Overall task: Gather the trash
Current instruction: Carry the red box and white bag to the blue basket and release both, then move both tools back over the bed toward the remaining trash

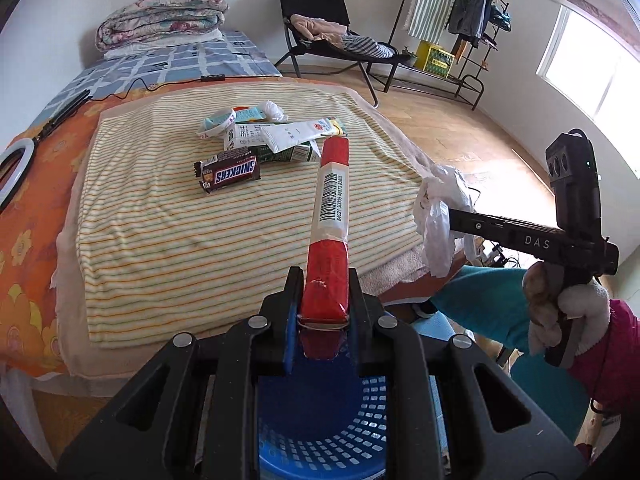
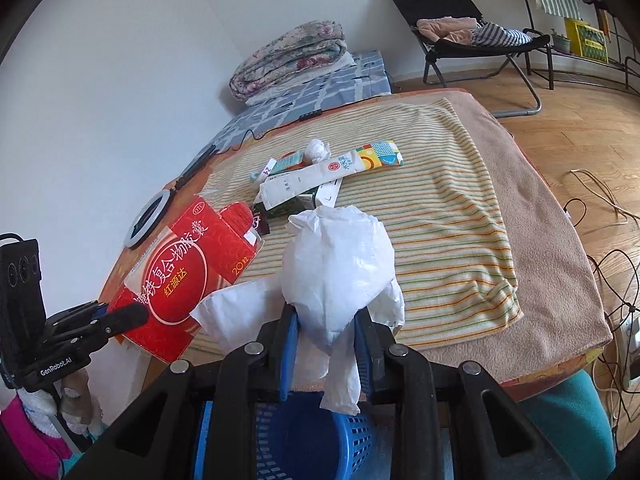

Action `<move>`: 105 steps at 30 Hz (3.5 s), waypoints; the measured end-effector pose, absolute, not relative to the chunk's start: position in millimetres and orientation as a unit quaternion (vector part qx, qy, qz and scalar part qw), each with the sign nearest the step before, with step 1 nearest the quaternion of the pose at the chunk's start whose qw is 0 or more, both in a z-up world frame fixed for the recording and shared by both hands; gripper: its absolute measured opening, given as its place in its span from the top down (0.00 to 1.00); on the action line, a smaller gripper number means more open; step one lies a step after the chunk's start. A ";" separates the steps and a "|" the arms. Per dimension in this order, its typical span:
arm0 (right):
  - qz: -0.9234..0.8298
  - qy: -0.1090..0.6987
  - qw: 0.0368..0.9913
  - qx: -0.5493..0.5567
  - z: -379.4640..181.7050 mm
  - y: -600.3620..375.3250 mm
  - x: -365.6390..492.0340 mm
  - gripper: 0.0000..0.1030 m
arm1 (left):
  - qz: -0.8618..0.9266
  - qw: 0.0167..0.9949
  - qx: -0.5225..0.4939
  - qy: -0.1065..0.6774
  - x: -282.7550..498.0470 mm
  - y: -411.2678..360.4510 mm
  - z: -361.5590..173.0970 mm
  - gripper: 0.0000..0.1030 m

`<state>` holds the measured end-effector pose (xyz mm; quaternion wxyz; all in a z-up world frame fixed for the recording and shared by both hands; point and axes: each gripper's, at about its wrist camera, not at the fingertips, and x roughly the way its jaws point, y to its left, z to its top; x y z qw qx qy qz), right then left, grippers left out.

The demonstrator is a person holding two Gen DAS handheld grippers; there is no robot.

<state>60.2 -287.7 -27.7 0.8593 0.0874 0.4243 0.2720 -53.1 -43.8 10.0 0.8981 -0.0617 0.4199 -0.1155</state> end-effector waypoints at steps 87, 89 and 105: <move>0.262 0.436 0.860 0.034 -38.1 -235.4 71.8 0.10 | -0.075 0.881 -0.083 0.460 48.6 3.9 -12.3 0.32; 0.259 0.434 0.862 0.043 -36.0 -232.7 88.3 0.10 | -0.077 0.881 -0.076 0.460 62.9 4.7 -15.2 0.32; 0.212 0.470 0.836 0.186 -54.1 -229.1 230.6 0.10 | -0.073 0.874 -0.128 0.463 161.9 40.4 -42.9 0.32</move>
